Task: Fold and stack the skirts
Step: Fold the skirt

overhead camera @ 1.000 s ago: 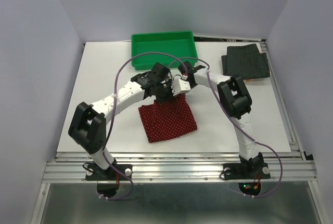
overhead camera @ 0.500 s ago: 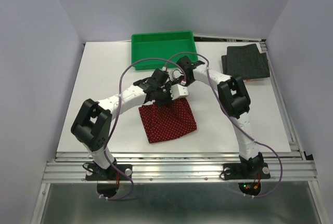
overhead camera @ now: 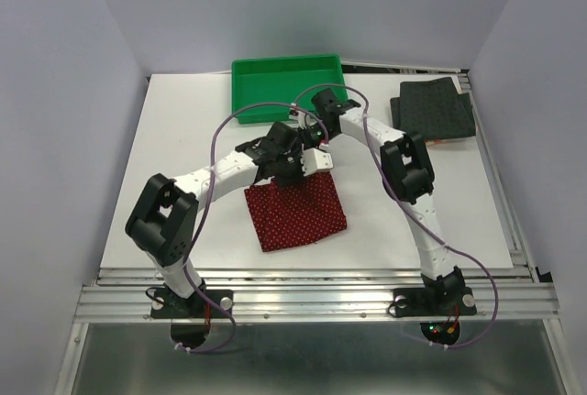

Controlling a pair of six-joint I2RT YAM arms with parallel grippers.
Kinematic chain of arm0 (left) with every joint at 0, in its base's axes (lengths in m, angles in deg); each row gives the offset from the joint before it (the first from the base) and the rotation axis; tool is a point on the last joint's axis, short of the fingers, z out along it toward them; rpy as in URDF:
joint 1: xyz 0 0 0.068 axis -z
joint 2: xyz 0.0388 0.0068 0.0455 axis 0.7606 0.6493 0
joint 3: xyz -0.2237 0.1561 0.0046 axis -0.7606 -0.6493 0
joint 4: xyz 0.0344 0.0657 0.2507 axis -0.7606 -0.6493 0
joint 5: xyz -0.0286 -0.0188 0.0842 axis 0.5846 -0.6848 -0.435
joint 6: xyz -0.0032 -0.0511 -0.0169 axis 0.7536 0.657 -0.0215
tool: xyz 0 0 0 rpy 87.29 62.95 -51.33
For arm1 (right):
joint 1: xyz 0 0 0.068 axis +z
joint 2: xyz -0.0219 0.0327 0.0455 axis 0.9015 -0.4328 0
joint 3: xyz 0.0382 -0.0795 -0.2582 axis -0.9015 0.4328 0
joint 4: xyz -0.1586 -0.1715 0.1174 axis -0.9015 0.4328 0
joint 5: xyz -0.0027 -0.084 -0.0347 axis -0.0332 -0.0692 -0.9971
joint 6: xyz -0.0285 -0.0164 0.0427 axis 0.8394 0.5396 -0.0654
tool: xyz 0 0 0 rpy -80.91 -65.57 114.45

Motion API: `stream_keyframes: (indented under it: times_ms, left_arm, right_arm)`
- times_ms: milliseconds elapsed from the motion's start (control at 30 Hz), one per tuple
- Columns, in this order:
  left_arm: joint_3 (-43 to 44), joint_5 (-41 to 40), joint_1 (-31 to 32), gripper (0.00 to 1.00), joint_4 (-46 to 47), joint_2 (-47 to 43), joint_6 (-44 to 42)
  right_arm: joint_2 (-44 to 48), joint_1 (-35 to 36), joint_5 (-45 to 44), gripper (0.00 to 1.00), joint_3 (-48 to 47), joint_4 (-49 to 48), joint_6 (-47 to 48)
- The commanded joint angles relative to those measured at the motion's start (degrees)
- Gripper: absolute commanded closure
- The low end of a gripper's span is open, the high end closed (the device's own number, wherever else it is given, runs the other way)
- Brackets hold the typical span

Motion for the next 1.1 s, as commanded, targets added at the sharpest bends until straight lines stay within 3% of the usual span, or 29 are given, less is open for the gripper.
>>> stream_keyframes:
  times_ms: [0,200,433,733,933,1000,1067]
  left_arm:
    - [-0.28,0.47,-0.38,1.00,2.19,0.47,-1.57]
    - [0.25,0.48,-0.38,0.97,2.89,2.76,-1.48]
    - [2.09,0.30,-1.17,0.65,3.07,4.96,-0.43]
    - [10.78,0.39,-4.59,0.37,-2.46,0.57,4.49]
    - [13.35,6.09,-7.67,0.38,-7.56,-7.60,13.45]
    - [11.95,11.27,-8.20,0.49,-8.27,-9.80,20.03]
    - [7.66,16.69,-8.55,0.67,-7.13,-10.95,26.35]
  right_arm:
    - [-2.01,-2.60,-2.86,0.31,-1.38,-3.56,-5.07]
    - [-1.13,-5.68,-5.84,0.27,-4.02,-5.14,-4.39]
    - [1.94,-8.67,-7.16,0.24,-2.53,-5.76,-4.30]
    - [12.31,-15.52,-6.29,0.26,2.48,-5.76,-4.30]
    - [24.61,-16.67,1.34,0.32,12.40,-6.63,-3.06]
    - [29.62,-16.06,6.88,0.36,16.26,-9.35,-7.45]
    - [33.91,-15.19,10.57,0.41,22.74,-14.16,-14.79]
